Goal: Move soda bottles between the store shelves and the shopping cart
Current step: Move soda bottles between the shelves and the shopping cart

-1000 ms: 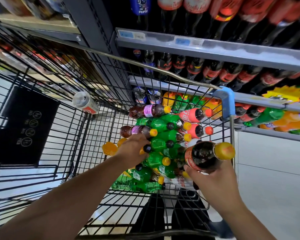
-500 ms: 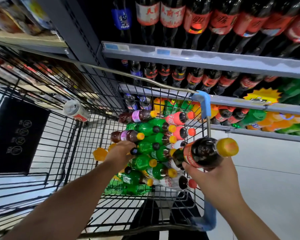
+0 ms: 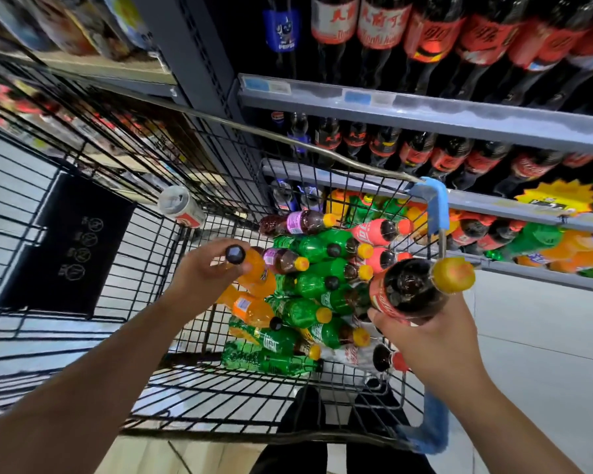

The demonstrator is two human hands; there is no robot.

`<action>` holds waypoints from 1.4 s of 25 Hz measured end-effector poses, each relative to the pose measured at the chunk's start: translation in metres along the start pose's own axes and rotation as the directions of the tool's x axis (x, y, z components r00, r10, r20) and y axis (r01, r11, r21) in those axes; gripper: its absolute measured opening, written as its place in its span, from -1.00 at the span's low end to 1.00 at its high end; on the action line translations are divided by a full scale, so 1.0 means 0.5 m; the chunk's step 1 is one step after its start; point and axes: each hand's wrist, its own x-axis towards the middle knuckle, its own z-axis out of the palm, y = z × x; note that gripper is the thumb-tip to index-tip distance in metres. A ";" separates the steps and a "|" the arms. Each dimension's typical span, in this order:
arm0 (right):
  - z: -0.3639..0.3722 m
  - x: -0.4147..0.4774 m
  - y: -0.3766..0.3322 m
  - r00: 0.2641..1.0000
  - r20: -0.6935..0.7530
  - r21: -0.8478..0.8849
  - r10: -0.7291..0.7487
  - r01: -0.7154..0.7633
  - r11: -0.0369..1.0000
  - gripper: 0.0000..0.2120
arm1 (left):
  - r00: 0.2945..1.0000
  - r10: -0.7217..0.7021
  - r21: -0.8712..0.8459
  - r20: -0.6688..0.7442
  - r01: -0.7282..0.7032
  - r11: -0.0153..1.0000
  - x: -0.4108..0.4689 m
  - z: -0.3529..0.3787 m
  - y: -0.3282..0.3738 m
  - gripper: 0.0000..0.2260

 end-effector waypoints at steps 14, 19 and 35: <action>-0.189 -0.036 -0.296 0.931 -0.130 0.104 -0.341 0.354 0.929 -0.43 | 0.883 0.446 -0.496 -0.147 -0.456 0.738 -0.025 -0.090 0.534 -0.69; -0.376 -0.024 -0.363 0.869 -0.303 0.123 -0.391 0.443 0.888 -0.46 | 0.801 0.560 -0.623 -0.212 -0.553 0.554 -0.024 -0.012 0.766 -0.60; -1.060 0.101 -0.417 0.630 -0.671 -0.074 -0.391 0.468 0.880 -0.15 | 0.634 0.699 -0.543 -0.331 -0.734 0.408 -0.044 0.399 1.301 -0.66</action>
